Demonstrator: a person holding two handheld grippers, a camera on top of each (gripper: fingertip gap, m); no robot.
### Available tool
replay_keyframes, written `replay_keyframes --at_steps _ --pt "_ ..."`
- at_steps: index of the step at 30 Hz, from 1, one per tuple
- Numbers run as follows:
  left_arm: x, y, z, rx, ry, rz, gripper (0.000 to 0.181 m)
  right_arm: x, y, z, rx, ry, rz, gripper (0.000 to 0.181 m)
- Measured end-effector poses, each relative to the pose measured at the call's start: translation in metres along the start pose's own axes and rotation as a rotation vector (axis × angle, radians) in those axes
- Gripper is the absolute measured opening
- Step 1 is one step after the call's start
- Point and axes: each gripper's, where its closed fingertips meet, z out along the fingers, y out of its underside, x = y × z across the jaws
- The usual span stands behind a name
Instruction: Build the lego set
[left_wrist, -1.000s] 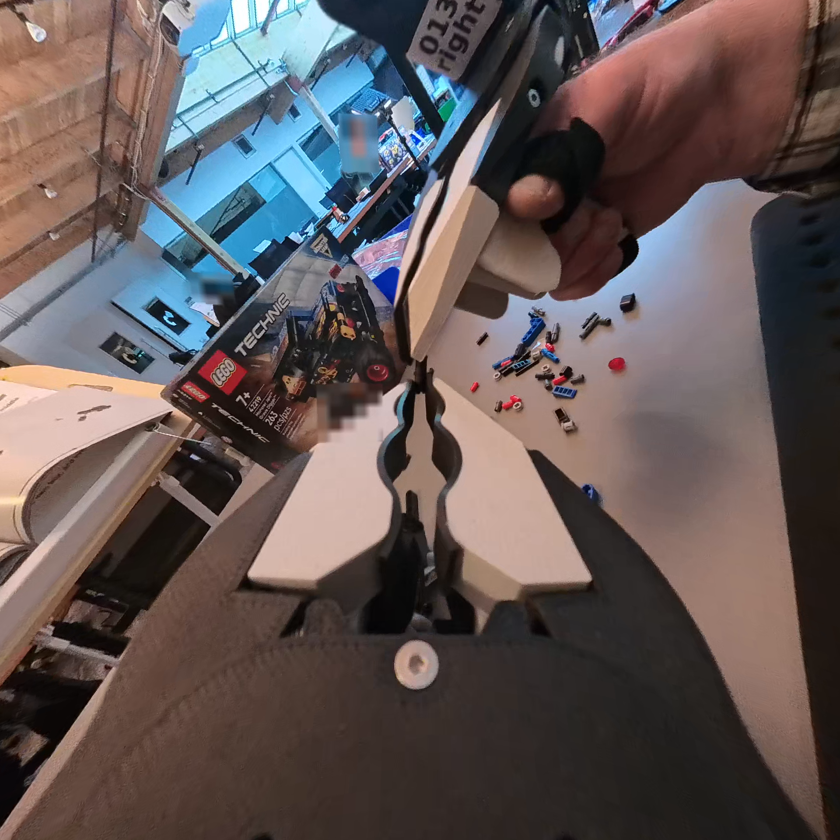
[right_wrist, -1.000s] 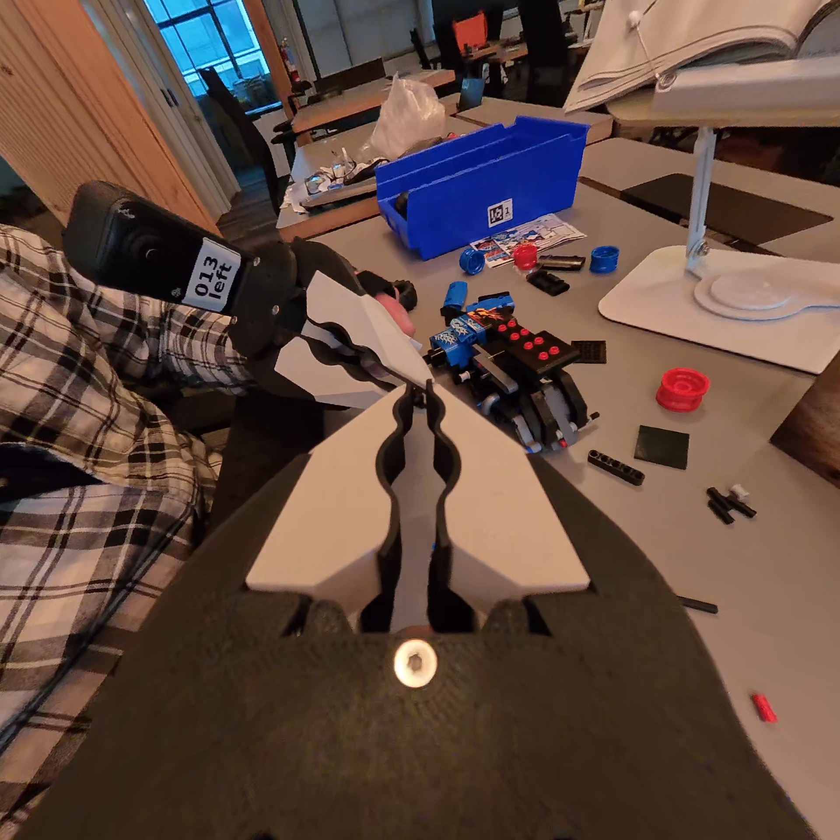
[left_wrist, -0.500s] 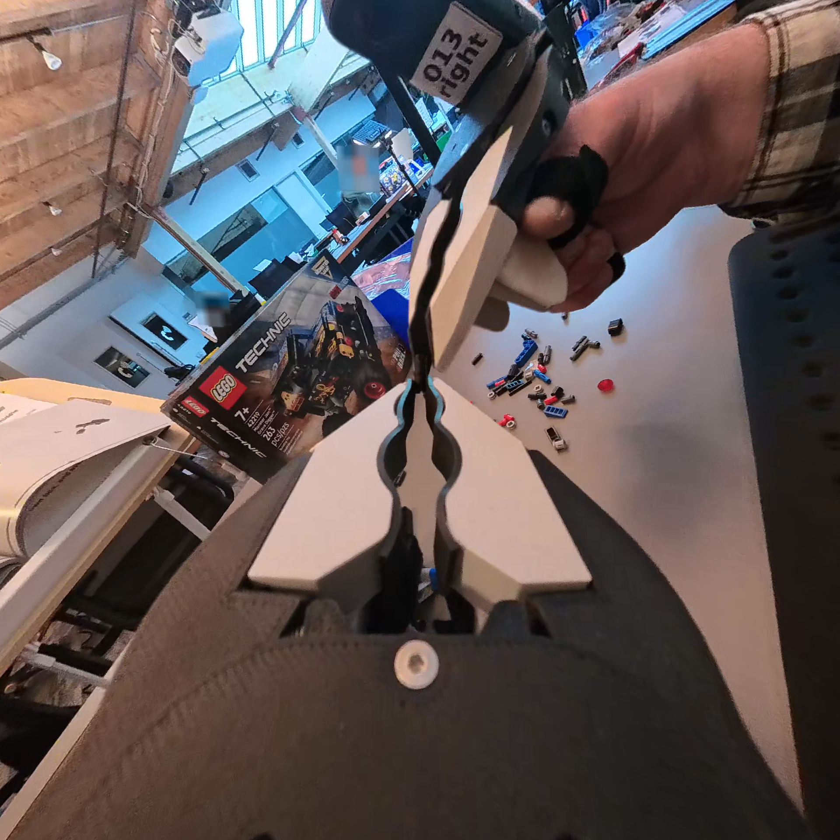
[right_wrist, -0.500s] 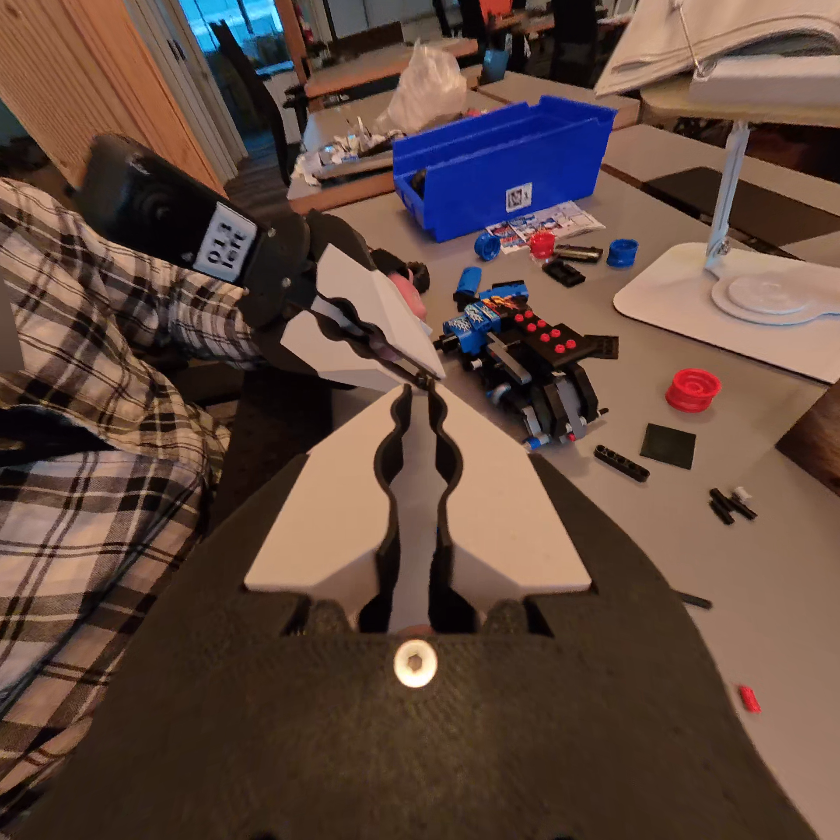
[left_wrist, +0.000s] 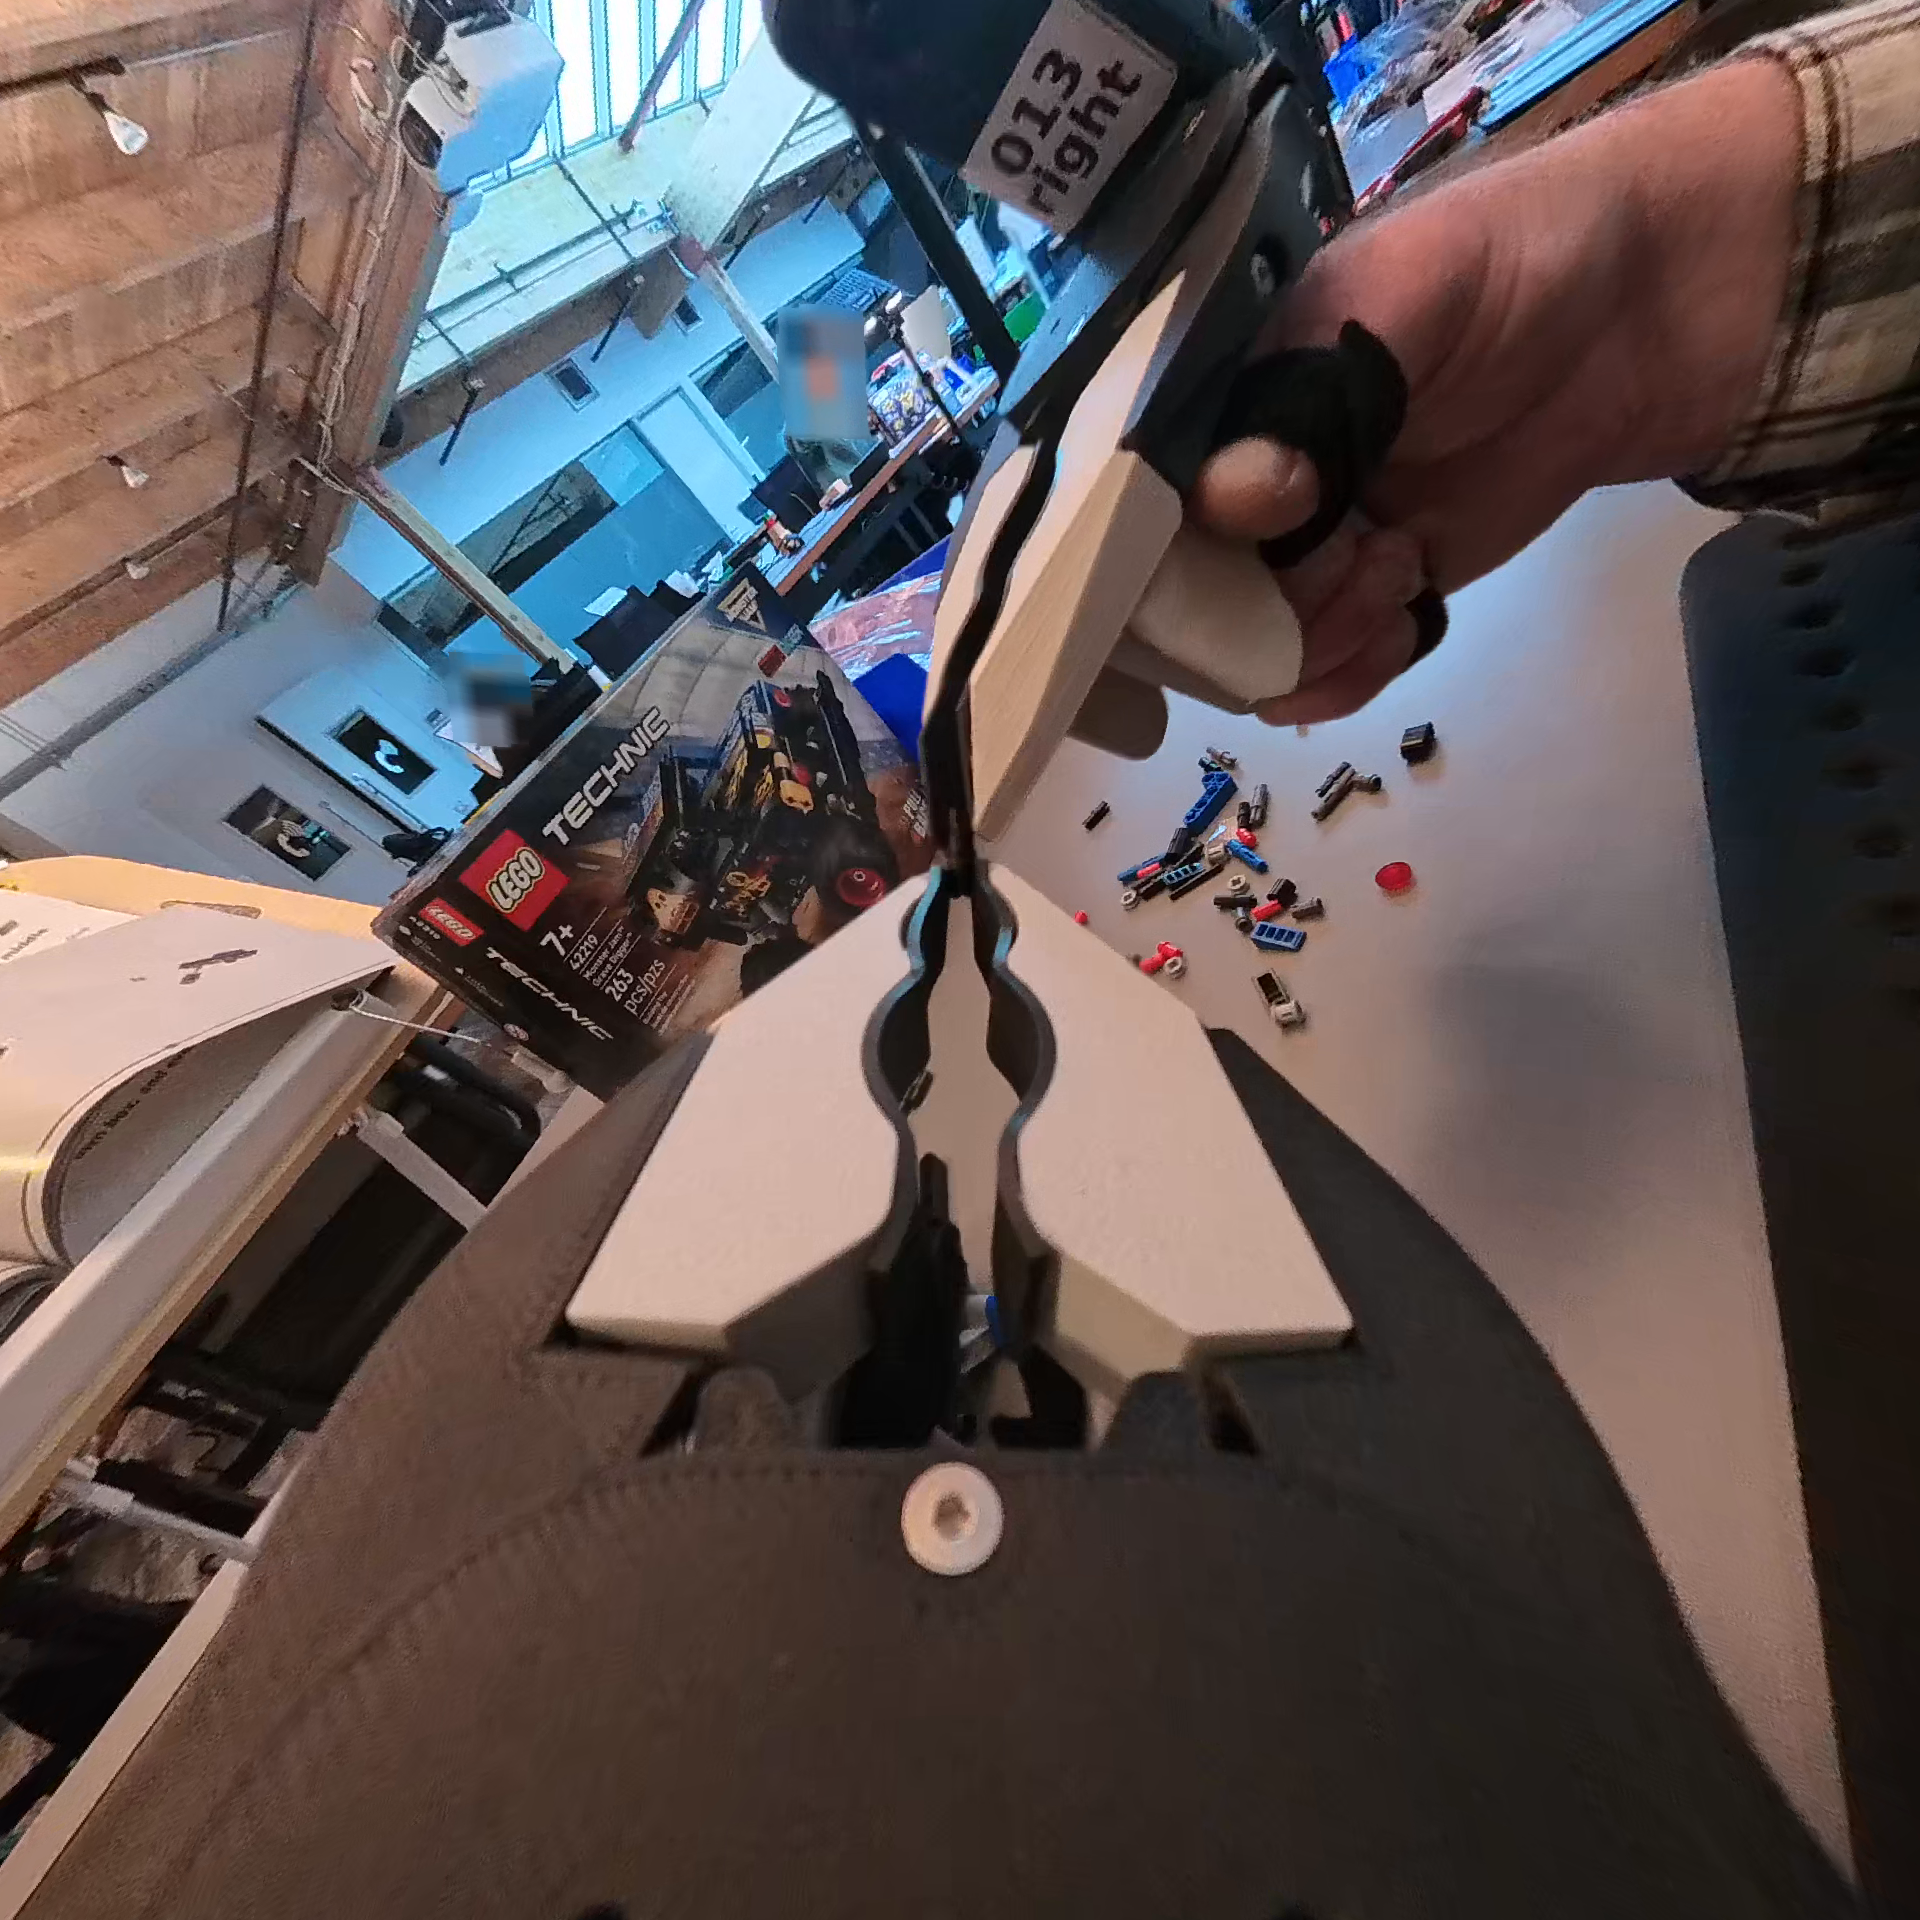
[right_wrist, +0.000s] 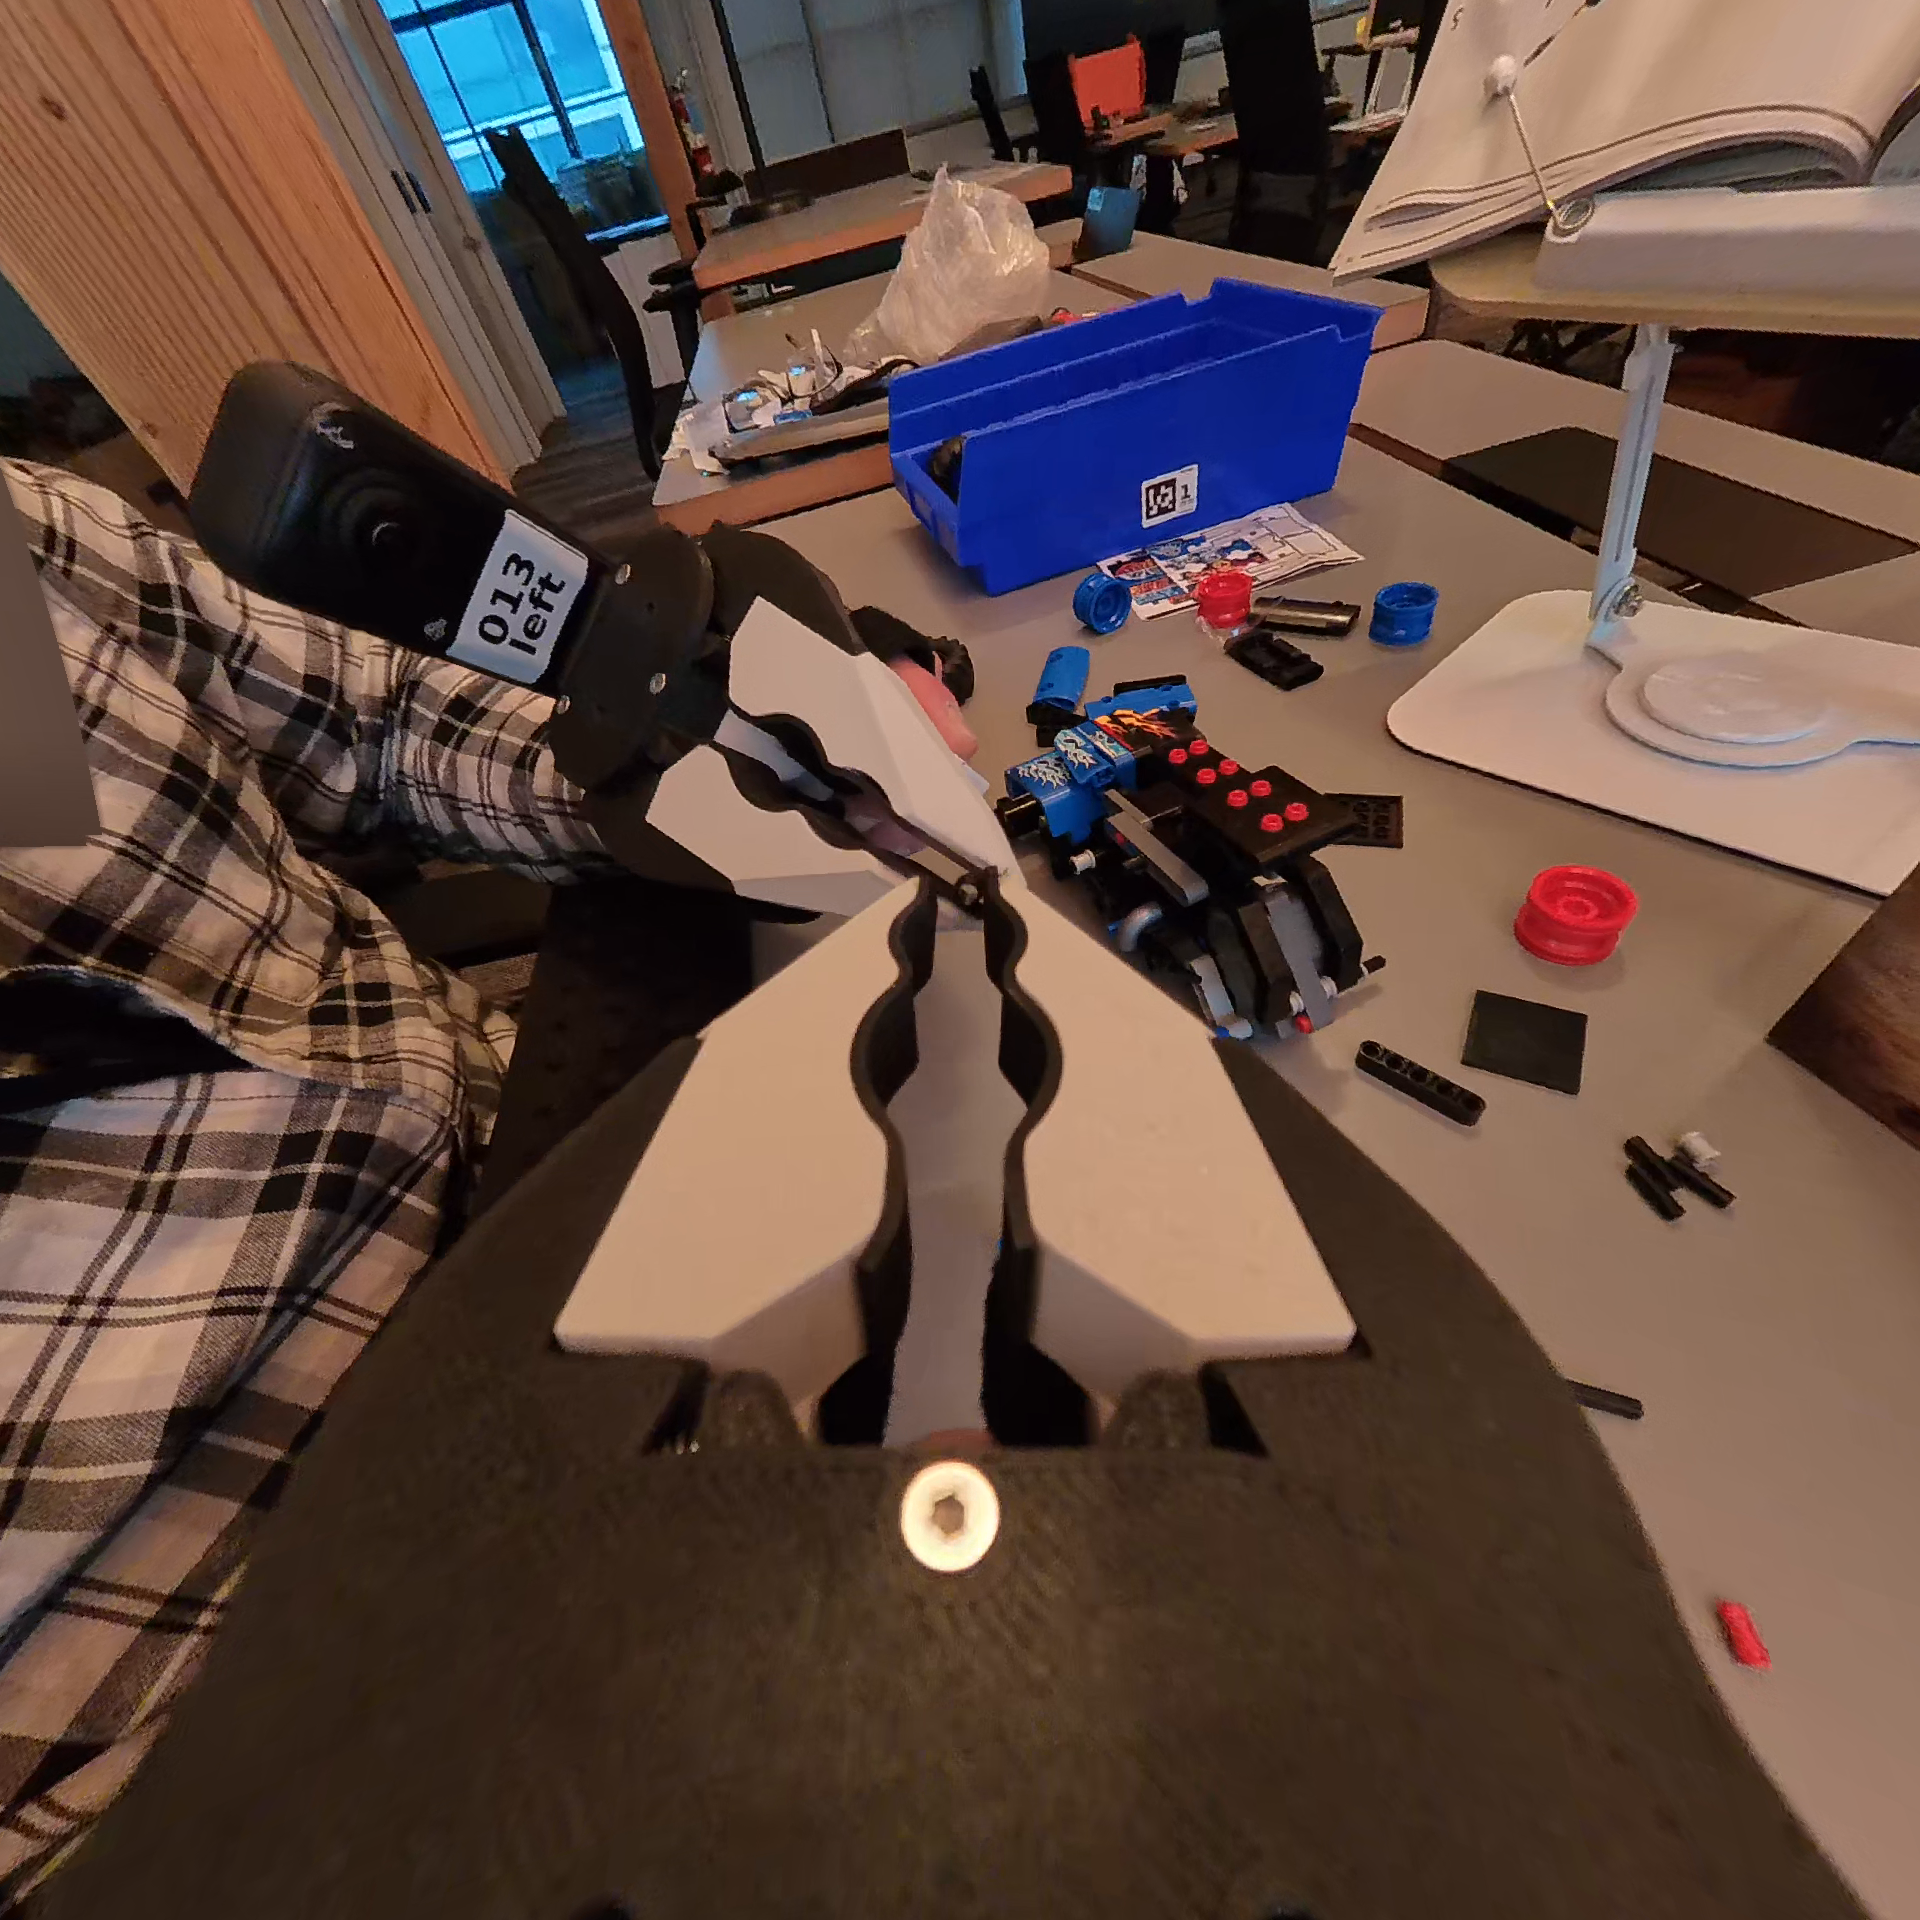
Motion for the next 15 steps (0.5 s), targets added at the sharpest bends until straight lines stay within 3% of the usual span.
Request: replay_keyframes --at_steps 10,13,15 --pt "0.01 0.007 0.003 -0.029 0.05 -0.033 0.003 0.003 0.012 0.0 -0.072 0.062 -0.094 0.003" --pt "0.032 0.029 0.006 -0.154 0.216 -0.156 0.031 0.017 0.035 -0.001 -0.2 0.137 -0.169 0.003" --pt "0.05 0.045 0.004 -0.251 0.332 -0.241 0.033 0.016 0.049 0.0 -0.28 0.136 -0.22 0.003"
